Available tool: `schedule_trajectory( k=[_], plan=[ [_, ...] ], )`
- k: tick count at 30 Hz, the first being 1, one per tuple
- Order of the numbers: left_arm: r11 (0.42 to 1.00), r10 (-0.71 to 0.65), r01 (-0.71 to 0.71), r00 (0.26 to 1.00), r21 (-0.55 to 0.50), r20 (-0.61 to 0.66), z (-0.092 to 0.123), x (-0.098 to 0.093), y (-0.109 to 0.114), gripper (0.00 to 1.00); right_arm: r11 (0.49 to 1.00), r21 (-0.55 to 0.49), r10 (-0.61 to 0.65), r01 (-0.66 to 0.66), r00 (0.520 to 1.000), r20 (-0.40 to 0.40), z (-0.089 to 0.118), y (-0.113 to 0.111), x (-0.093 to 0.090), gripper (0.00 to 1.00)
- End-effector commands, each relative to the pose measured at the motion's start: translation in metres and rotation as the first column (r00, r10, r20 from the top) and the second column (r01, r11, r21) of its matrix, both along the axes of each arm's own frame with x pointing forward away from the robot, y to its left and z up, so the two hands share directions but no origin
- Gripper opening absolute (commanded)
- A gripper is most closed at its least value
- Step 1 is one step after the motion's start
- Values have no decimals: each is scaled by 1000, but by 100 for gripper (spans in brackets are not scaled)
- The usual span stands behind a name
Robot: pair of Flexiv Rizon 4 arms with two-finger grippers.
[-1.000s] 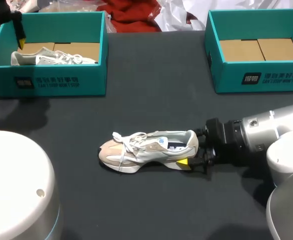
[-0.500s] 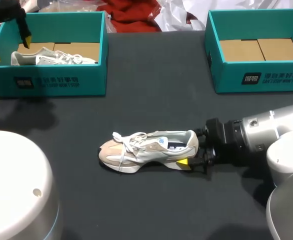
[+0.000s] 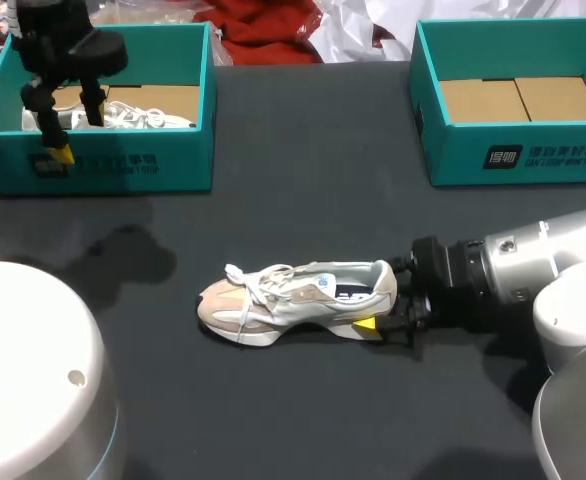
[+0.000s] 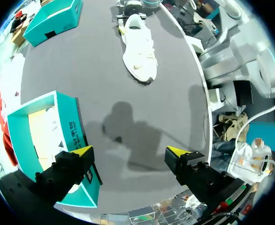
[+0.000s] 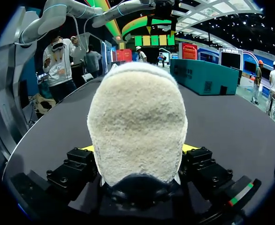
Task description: Take the shoe out of the shoebox, open the shoe tongue, remove and reinsert the insole, then place the shoe into the shoebox
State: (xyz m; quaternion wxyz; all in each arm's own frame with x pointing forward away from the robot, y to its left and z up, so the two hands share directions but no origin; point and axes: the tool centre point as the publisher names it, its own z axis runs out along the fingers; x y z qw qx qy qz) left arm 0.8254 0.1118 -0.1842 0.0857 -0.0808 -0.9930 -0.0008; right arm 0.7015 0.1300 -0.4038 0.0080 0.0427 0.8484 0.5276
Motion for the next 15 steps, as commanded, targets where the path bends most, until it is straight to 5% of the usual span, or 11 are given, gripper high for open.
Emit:
schedule_trajectory(
  k=[1,4,10,15],
  plan=[
    [987,152,-152,988,42,10,0,-2,-2,100,1000,-4,-1,1,1000,-1,0,1,-2,0],
    [984,175,-174,985,24,-4,0,-6,-6,100,1000,-4,-1,1,1000,-1,0,1,-2,0],
    [932,363,-363,929,-13,63,-7,-46,-35,100,1000,-4,-1,1,1000,-1,0,1,-2,0],
    [847,522,-528,848,65,87,-11,-78,-60,100,1000,-4,-1,1,1000,-1,0,1,-2,0]
  ],
)
